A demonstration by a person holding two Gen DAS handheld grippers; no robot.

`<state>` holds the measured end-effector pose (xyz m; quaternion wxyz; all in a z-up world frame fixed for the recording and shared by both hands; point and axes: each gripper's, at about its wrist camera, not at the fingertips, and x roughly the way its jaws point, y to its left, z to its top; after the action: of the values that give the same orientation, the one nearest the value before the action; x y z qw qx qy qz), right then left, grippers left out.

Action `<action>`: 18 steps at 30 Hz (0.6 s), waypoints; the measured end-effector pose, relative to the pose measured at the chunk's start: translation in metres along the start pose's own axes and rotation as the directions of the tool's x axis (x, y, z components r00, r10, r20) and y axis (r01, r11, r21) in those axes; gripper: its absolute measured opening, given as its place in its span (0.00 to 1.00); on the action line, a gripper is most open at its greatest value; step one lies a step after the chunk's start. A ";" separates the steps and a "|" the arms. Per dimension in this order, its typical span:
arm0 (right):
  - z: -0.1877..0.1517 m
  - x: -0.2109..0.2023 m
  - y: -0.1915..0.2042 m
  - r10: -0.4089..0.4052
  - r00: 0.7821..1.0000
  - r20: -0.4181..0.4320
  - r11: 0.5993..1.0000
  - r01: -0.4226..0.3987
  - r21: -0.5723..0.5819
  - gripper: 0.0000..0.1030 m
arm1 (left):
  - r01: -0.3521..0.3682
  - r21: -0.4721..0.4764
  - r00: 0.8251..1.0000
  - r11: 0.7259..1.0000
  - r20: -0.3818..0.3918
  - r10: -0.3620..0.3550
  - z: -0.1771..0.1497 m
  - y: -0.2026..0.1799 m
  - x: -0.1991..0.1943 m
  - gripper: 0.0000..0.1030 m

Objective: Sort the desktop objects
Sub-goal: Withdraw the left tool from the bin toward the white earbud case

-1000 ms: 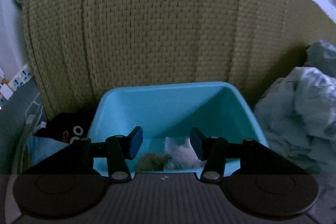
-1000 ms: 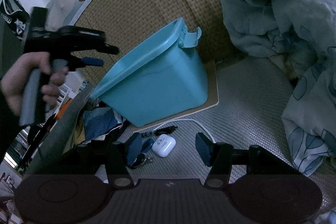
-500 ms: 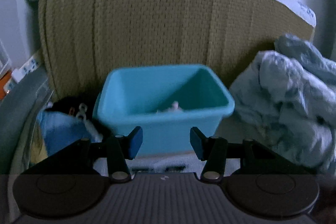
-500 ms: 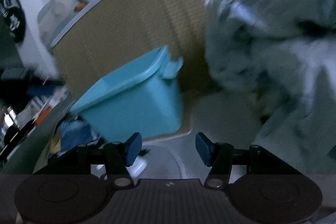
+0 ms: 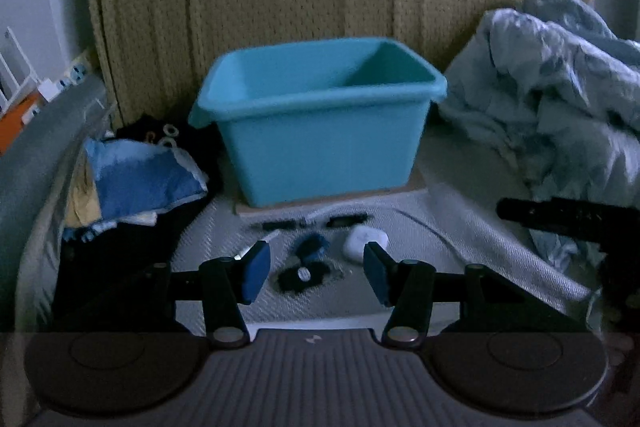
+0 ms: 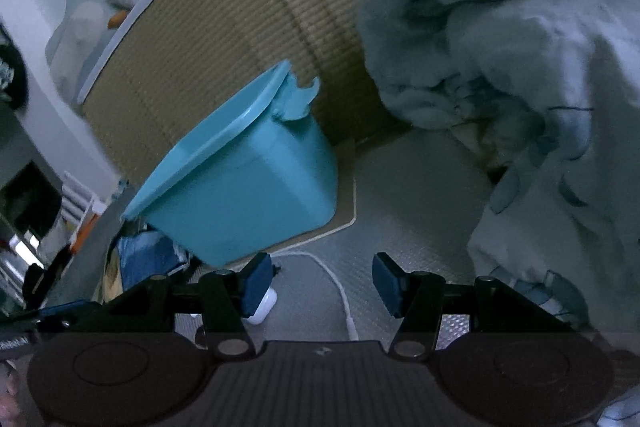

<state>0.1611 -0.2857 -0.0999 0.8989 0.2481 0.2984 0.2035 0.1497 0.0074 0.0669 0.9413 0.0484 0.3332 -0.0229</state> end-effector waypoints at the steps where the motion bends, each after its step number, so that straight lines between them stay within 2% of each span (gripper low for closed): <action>1: -0.001 0.001 0.001 -0.001 1.000 -0.006 1.000 0.000 -0.006 0.59 | -0.004 0.005 1.000 1.000 0.004 0.004 -0.003 -0.001 0.000 0.54; 3: -0.003 0.004 0.002 -0.005 1.000 -0.019 1.000 0.005 -0.012 0.59 | -0.027 0.024 0.999 0.999 0.022 0.027 -0.007 -0.006 0.000 0.56; 7: -0.005 0.010 0.002 -0.048 0.998 -0.045 0.999 0.047 -0.020 0.59 | -0.017 0.039 1.000 0.999 0.015 0.017 -0.012 -0.015 0.004 0.56; 11: -0.006 0.011 -0.002 -0.045 0.997 -0.058 0.999 0.045 -0.006 0.59 | -0.055 0.079 0.997 0.995 0.059 0.050 -0.014 -0.026 0.003 0.56; 18: -0.008 0.014 0.000 -0.054 0.996 -0.067 0.998 0.052 -0.021 0.59 | -0.029 0.104 0.999 0.994 0.046 0.024 -0.017 -0.040 0.010 0.56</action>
<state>0.1663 -0.2761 -0.1111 0.8958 0.2242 0.3330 0.1907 0.1433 -0.0305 0.0445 0.9449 0.1016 0.3099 -0.0287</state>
